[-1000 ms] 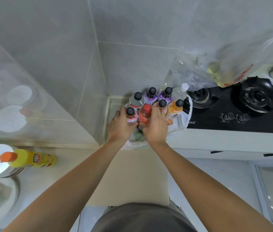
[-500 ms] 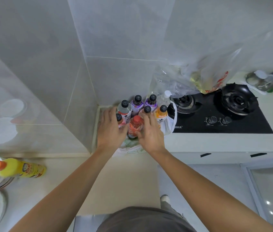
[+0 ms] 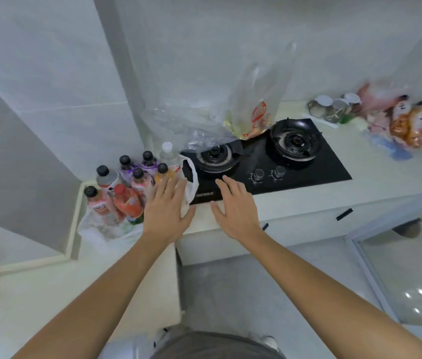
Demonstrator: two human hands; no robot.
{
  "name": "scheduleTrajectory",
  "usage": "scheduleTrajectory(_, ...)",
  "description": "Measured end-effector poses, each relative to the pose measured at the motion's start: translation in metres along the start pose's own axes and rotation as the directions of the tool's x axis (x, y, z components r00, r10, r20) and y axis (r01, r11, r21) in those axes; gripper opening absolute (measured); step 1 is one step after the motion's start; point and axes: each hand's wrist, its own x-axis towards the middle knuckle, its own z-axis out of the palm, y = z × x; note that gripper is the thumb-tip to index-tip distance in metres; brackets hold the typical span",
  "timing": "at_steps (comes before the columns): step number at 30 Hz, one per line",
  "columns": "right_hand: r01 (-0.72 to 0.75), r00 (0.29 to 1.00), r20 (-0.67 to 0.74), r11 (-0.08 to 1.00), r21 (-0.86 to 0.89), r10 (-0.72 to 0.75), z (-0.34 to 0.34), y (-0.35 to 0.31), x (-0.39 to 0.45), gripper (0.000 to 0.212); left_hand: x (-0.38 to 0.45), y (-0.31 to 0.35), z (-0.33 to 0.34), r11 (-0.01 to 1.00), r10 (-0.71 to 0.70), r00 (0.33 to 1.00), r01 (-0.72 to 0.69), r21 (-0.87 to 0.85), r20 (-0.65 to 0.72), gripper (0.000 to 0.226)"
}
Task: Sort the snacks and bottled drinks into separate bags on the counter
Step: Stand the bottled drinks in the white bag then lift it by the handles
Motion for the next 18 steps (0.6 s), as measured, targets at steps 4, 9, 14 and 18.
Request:
scheduleTrajectory(4,-0.043,0.999,-0.026,0.998,-0.035,0.042,-0.055,0.099,-0.037,0.063,0.027,0.112,0.025,0.999,0.022,0.999,-0.021,-0.029,0.042,0.073)
scheduleTrajectory(9,-0.183,0.982,-0.063,0.981,-0.069,0.179,-0.124,0.210,-0.082,0.061,0.073,0.252,0.044,0.986,0.154,0.986,-0.149,-0.070,0.067,0.074)
scheduleTrajectory(14,-0.335,0.938,-0.120,0.940,-0.060,0.327,-0.174,0.303,-0.108,0.061,0.117,0.359,0.056,0.957,0.272,0.961,-0.264,-0.124,0.055,0.070)
scheduleTrajectory(18,-0.432,0.895,-0.151,0.900,-0.055,0.420,-0.201,0.364,-0.116,0.061,0.150,0.424,0.072,0.922,0.362,0.931,-0.352,-0.162,0.037,0.069)
